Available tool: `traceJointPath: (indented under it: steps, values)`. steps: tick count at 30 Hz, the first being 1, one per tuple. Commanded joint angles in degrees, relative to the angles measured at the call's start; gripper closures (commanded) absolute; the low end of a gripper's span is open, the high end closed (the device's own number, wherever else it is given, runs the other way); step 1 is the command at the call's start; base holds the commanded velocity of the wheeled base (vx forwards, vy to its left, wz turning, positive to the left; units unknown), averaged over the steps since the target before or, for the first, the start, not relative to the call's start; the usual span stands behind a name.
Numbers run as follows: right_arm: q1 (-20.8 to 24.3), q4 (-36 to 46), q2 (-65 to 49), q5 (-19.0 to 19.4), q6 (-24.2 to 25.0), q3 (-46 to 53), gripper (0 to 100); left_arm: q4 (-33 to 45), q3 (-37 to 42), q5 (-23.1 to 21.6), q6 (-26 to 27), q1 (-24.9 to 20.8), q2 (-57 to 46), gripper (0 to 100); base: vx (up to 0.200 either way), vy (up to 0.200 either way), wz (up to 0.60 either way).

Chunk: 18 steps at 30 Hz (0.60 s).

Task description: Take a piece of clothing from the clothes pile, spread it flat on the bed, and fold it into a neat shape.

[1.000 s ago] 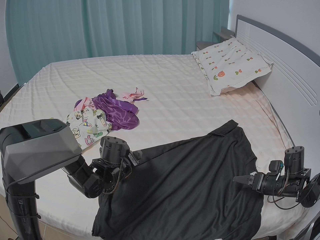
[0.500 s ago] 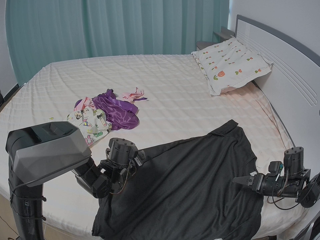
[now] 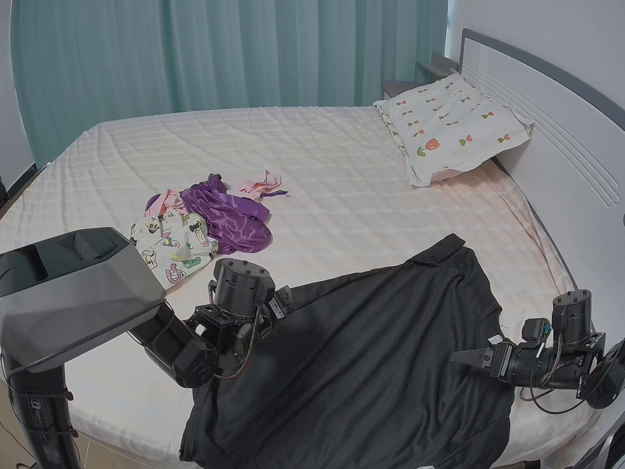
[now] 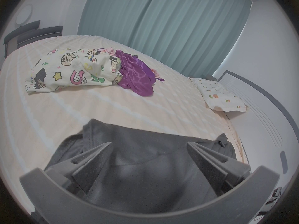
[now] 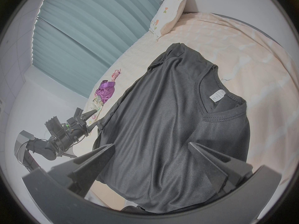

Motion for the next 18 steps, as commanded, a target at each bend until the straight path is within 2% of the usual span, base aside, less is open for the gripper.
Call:
traceJointPath:
  steps: [1, 7, 18]
  values:
    - [0.1, -0.03, -0.06, -0.03, 0.0, 0.09, 0, 0.04, -0.35, 0.08, -0.07, -0.98, 0.83, 0, 0.0, 0.0, 0.0]
    - [0.1, -0.03, 0.03, -0.03, 0.0, 0.09, 0, 0.74, 0.45, 0.08, -0.07, -2.83, 2.94, 0, 0.0, 0.0, 0.0]
    - [0.1, -0.03, 0.12, -0.03, 0.0, 0.18, 0, 1.88, -1.93, 0.08, -0.33, -2.21, 8.21, 0, 0.0, 0.0, 0.0]
